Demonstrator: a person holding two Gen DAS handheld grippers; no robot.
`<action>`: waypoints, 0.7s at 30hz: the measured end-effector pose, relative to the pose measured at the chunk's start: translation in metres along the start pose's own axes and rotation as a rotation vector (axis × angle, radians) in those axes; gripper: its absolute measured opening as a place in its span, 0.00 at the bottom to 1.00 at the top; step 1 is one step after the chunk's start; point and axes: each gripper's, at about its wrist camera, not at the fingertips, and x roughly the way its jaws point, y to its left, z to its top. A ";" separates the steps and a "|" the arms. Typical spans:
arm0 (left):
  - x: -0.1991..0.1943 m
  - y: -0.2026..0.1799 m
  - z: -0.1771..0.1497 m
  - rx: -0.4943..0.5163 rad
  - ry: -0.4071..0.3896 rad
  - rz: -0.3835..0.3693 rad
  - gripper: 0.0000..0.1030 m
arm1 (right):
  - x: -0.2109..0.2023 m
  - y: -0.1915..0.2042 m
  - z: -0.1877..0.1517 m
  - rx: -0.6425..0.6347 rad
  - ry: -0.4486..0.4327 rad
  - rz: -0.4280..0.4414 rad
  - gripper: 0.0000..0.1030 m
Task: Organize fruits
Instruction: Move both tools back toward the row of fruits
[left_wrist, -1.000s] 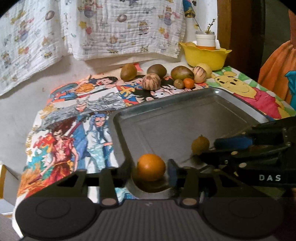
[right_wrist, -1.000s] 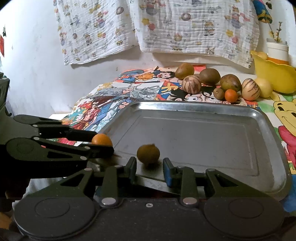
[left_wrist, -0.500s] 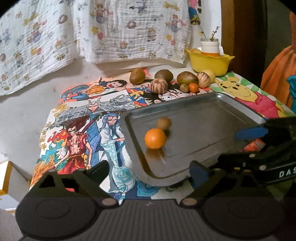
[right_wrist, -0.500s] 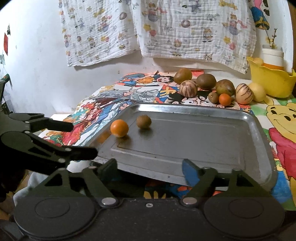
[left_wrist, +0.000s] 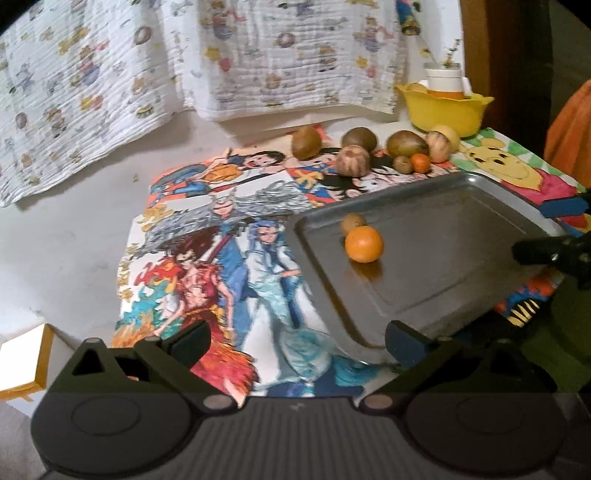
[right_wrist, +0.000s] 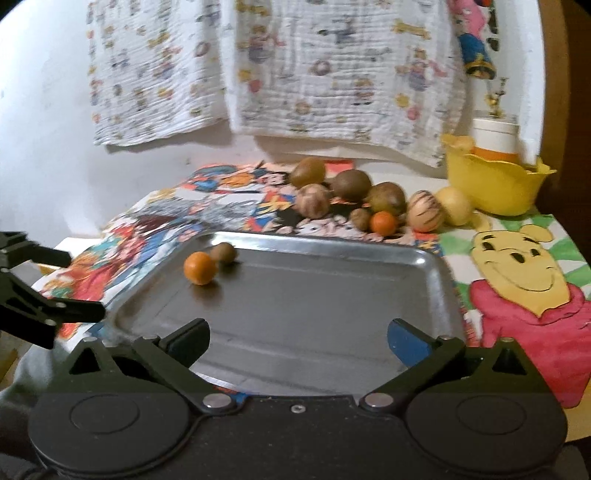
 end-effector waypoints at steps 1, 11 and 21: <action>0.002 0.003 0.002 -0.005 0.003 0.006 0.99 | 0.002 -0.003 0.002 0.004 -0.002 -0.009 0.99; 0.034 0.026 0.037 -0.037 0.028 0.040 1.00 | 0.036 -0.024 0.027 0.026 -0.002 -0.055 0.99; 0.076 0.031 0.081 -0.084 0.054 0.019 1.00 | 0.072 -0.043 0.047 0.059 0.038 -0.065 0.99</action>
